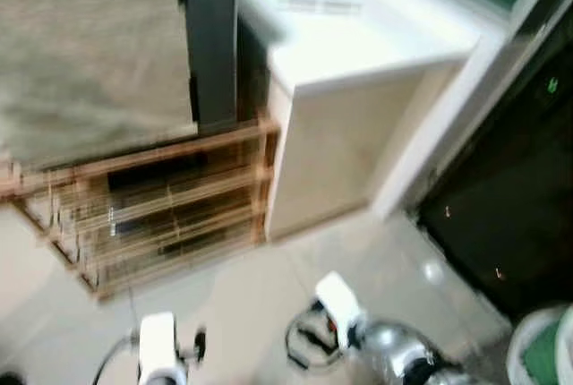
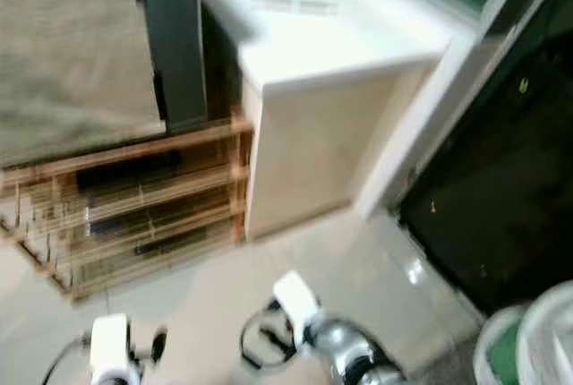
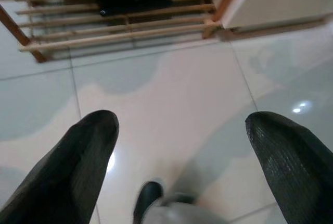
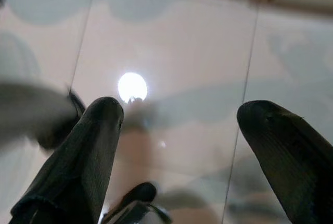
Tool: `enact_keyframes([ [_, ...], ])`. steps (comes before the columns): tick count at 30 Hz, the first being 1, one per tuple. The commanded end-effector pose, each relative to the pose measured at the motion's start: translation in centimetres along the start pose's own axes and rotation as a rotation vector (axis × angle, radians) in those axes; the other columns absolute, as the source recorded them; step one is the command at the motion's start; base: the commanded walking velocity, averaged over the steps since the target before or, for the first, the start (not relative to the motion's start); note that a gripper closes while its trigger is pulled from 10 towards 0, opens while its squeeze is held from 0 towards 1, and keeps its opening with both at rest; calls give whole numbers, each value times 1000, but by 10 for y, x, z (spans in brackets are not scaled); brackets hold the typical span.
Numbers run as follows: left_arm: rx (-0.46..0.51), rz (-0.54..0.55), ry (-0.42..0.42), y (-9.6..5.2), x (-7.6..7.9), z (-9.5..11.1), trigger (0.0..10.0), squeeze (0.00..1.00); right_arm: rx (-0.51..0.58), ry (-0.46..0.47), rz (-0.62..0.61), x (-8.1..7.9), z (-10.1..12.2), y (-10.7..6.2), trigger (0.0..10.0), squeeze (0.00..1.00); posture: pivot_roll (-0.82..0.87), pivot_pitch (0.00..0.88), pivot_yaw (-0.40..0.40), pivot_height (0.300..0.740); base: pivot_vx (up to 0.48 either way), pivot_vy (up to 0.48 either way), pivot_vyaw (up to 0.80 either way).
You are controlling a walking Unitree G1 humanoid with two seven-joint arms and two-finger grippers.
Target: Clothes washing
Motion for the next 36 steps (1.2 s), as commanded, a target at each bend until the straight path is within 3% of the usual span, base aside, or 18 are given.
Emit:
enact_keyframes([
  [1,32,-45,-9,3,18,8,10000,0,-61,10,-47,18,-20,-10,10000,0,97,0,-120,740,409,0,800],
  [14,12,-38,-23,4,18,4,10000,0,-71,-87,16,14,-16,-10,10000,0,115,0,-140,740,400,0,800],
  [22,13,-29,-29,3,17,3,10000,0,-78,-72,-10,19,-18,-11,10000,0,119,0,-148,740,381,0,600],
  [28,12,7,-51,4,13,4,10000,0,-73,76,-96,31,-19,-14,10000,0,124,0,-152,740,61,0,0],
  [30,2,10,-41,5,11,3,10000,0,-21,202,-131,39,-14,-17,10000,0,117,0,-139,740,0,0,0],
  [34,-2,2,-30,5,10,3,10000,0,-12,239,-169,44,-16,-19,10000,0,101,0,-107,740,0,0,0],
  [36,-7,-5,-20,6,8,4,10000,0,-33,322,-245,54,-24,-24,10000,0,92,0,-82,740,0,0,0],
])
Point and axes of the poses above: a point about 5 cm out from each wrist's last joint towards the gripper, its own y axis pointing out of the wrist towards the gripper, its own z axis along the axis of the wrist's last joint, x = y × z, the point moved 2 cm from there along y, pointing out of the wrist towards the gripper, and after that the axes turned 11 degrees about y, right-handed, at the moved point
